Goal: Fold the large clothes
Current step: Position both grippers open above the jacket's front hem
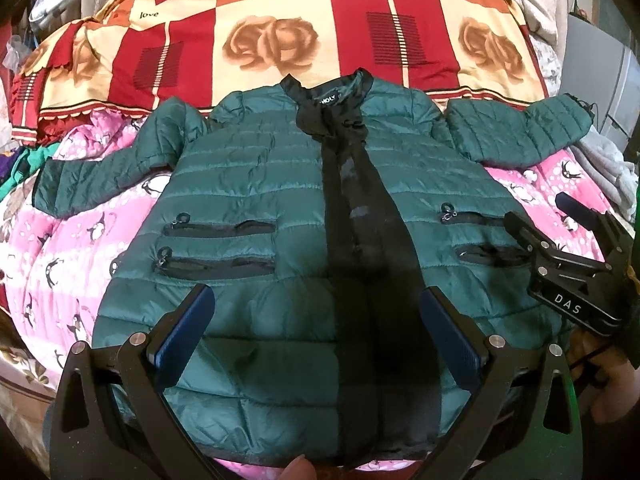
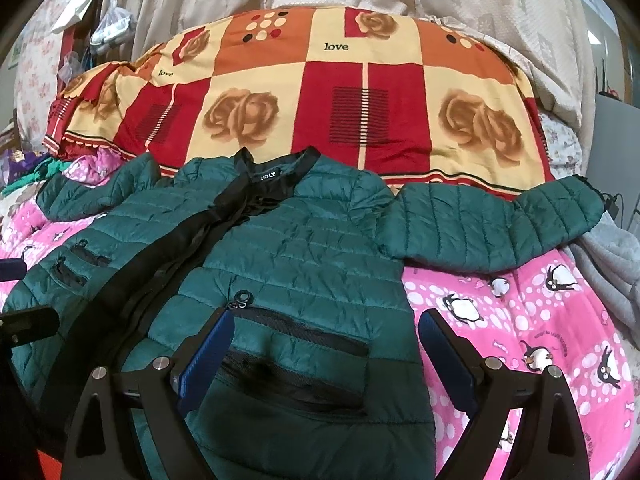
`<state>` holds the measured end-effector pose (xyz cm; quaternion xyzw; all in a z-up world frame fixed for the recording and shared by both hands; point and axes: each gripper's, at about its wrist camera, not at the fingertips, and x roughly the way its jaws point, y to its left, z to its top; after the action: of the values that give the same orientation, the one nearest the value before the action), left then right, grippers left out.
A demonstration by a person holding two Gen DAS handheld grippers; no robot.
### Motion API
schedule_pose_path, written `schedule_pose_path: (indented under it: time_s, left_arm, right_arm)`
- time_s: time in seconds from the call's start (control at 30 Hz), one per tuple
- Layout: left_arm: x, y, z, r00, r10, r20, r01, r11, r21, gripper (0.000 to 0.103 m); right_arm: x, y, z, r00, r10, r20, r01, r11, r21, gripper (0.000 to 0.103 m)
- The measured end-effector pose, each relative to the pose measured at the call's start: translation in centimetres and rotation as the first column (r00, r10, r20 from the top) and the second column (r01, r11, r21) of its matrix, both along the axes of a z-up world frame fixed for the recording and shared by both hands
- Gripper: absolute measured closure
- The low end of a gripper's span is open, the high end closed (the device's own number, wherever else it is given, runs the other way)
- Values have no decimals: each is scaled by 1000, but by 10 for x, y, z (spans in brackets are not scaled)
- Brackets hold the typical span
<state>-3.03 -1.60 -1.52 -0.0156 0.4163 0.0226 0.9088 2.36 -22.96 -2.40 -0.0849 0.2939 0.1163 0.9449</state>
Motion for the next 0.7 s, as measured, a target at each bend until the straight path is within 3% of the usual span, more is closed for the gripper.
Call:
schedule_pose_path:
  time_s: [0.7]
  left_arm:
    - [11,2,-9,1000,1,-19,-1,1000,-10,0]
  right_arm:
    - [-4,5,-3,1000,11,19,-10,1000,-19,11]
